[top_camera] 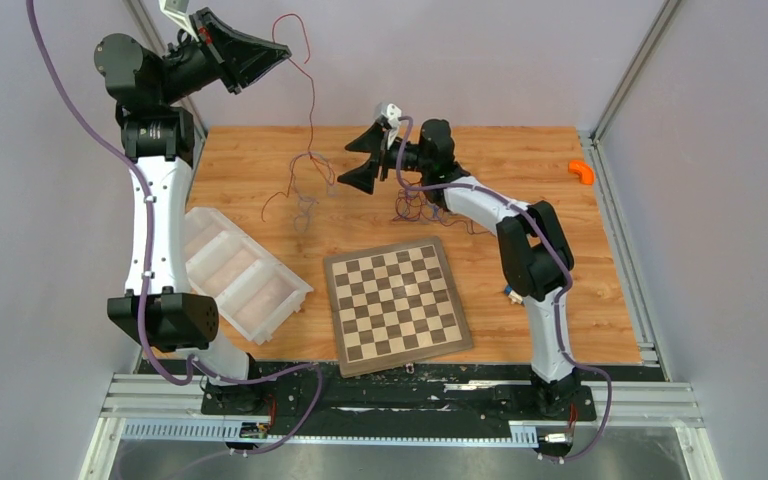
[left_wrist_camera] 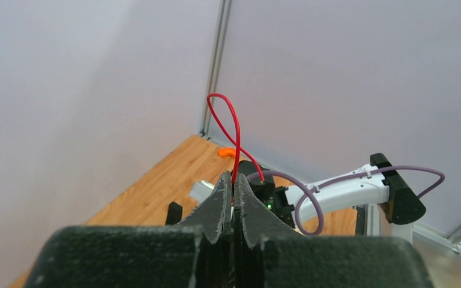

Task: Untangle the cables

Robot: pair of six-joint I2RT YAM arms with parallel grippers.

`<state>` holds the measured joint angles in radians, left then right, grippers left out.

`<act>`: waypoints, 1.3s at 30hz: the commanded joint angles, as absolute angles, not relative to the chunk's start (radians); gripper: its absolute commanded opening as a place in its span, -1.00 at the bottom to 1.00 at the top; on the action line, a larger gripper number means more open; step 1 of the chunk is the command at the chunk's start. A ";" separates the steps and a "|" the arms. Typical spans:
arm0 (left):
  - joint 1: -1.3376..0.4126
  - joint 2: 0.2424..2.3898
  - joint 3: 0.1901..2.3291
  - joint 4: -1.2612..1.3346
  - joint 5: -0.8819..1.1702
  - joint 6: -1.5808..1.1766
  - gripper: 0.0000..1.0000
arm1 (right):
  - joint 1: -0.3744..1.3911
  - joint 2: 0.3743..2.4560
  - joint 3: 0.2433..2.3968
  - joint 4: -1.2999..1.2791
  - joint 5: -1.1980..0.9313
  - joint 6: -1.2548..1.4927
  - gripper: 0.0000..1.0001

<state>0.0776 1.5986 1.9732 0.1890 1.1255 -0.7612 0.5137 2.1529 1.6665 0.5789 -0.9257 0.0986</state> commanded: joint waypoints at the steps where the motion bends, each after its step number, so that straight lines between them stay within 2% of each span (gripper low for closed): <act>1: 0.068 1.605 2.016 0.229 1.143 -0.792 -1.00 | 0.554 2.149 1.681 0.775 -0.932 0.223 0.91; 6: 0.054 1.601 2.008 0.233 1.164 -0.793 -1.00 | 0.562 2.135 1.706 0.830 -0.984 0.295 0.89; 11: 0.032 1.603 2.000 0.229 1.162 -0.788 -1.00 | 0.574 2.117 1.727 0.846 -1.024 0.307 0.57; 13: 0.026 1.606 1.997 0.226 1.159 -0.786 -1.00 | 0.576 2.109 1.728 0.845 -1.035 0.301 0.53; 17: 0.013 1.615 1.994 0.224 1.159 -0.783 -1.00 | 0.575 2.088 1.721 0.847 -1.034 0.287 0.72; 20: 0.006 1.620 1.990 0.233 1.171 -0.796 -1.00 | 0.579 2.083 1.731 0.868 -1.034 0.299 0.73; 24: -0.040 1.630 1.982 0.291 1.215 -0.843 -1.00 | 0.590 2.114 1.776 0.867 -1.014 0.288 0.88; 28: -0.075 1.631 1.982 0.325 1.247 -0.875 -1.00 | 0.592 2.160 1.823 0.853 -1.000 0.271 0.86; 29: -0.078 1.631 1.984 0.328 1.249 -0.880 -1.00 | 0.592 2.171 1.831 0.847 -1.000 0.262 0.80; 30: -0.082 1.631 1.990 0.329 1.248 -0.882 -1.00 | 0.592 2.179 1.835 0.841 -0.999 0.254 0.64; 36: -0.061 1.634 2.058 0.301 1.242 -0.849 -1.00 | 0.578 2.158 1.757 0.776 -0.984 0.176 -0.58; 39: -0.023 1.637 2.115 0.258 1.225 -0.819 -1.00 | 0.561 2.123 1.688 0.718 -0.980 0.123 -0.84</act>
